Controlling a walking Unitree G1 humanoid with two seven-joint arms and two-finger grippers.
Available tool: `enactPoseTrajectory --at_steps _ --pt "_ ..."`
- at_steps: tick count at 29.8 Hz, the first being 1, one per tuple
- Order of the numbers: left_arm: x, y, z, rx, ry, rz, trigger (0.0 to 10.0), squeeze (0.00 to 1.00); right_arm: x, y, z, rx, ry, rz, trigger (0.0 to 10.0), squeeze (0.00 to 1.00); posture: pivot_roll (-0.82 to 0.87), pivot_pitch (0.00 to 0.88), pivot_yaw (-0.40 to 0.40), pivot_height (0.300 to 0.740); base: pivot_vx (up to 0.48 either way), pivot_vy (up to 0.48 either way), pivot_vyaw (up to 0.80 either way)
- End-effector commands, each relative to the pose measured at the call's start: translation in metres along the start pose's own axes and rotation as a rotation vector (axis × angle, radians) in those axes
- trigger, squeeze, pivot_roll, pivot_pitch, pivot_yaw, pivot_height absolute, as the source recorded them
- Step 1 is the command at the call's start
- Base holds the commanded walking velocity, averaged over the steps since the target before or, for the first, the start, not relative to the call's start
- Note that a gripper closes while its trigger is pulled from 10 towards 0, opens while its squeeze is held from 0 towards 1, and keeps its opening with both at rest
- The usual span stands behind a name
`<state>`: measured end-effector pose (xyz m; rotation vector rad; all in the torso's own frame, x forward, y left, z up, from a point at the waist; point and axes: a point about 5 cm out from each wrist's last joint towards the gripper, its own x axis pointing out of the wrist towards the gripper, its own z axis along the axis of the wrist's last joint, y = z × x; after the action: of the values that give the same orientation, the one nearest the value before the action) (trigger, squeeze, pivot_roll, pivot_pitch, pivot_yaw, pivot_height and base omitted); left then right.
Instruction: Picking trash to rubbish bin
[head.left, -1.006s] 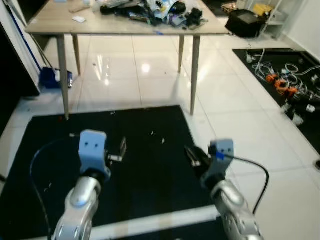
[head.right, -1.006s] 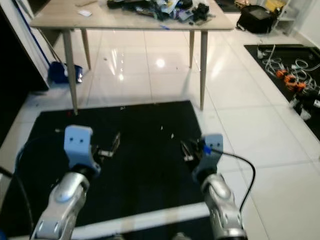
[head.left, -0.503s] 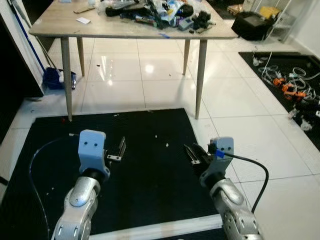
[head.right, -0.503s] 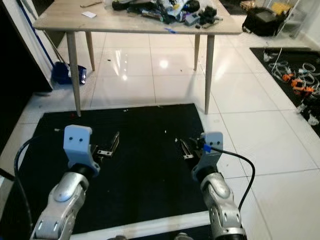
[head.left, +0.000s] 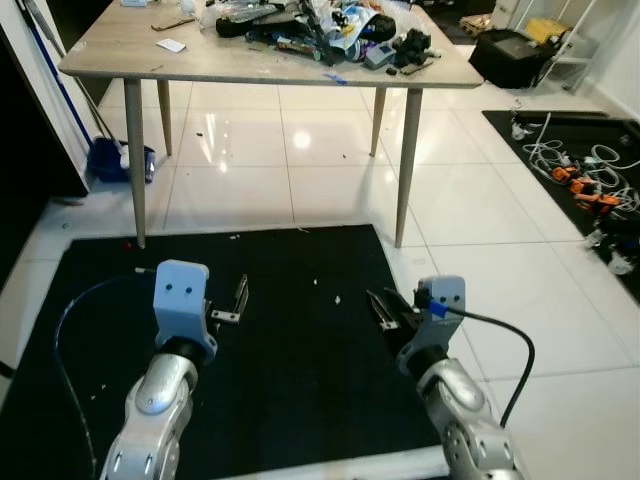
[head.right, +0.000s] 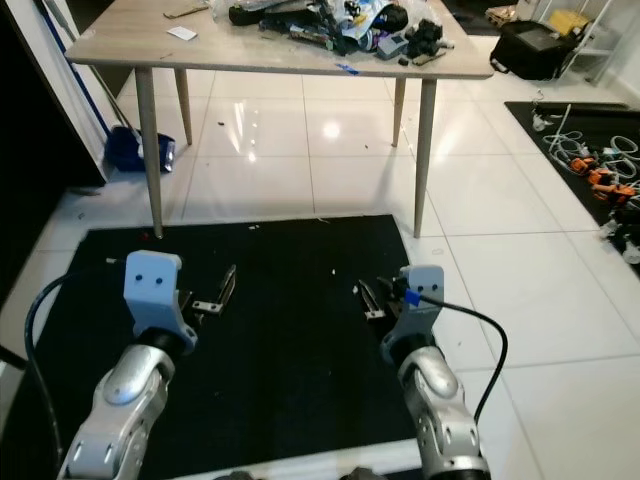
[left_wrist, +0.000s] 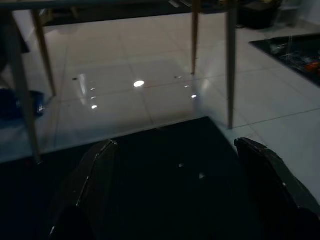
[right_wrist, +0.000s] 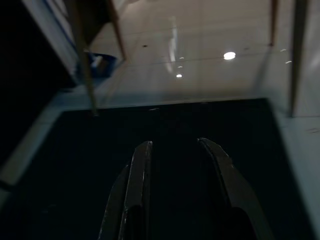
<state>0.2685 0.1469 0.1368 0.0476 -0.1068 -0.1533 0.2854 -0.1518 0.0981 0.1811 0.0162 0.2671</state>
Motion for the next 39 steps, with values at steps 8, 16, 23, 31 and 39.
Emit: enactPoseTrajectory --at_steps 8,16,23,31,39 --pt "-0.0022 0.0038 -0.0044 0.009 0.025 0.008 10.0 0.0 -0.0017 0.0008 -0.0015 0.001 -0.002 -0.008 10.0 0.0 0.02 0.157 -0.044 0.74 0.277 0.0 0.0" --pt "-0.0024 0.0039 -0.004 0.011 0.024 0.007 10.0 0.0 -0.0019 0.001 -0.0019 0.001 -0.003 -0.007 10.0 0.0 0.02 0.157 -0.045 0.74 0.276 0.0 0.0" --pt "-0.0021 0.004 -0.004 0.011 0.023 0.006 10.0 0.0 -0.0009 0.0013 -0.0014 -0.002 -0.005 -0.005 10.0 0.0 0.02 0.15 -0.045 0.74 0.276 0.0 0.0" --pt "-0.0013 0.0038 -0.0041 0.012 0.022 0.004 10.0 0.0 -0.0005 0.0003 -0.0013 -0.003 -0.007 -0.007 10.0 0.0 0.02 0.142 -0.044 0.74 0.277 0.0 0.0" --pt "0.0001 0.0034 -0.0038 0.011 0.019 0.001 10.0 0.0 -0.0002 -0.0003 -0.0006 -0.005 -0.01 -0.009 10.0 0.0 0.02 0.135 -0.045 0.74 0.277 0.0 0.0"
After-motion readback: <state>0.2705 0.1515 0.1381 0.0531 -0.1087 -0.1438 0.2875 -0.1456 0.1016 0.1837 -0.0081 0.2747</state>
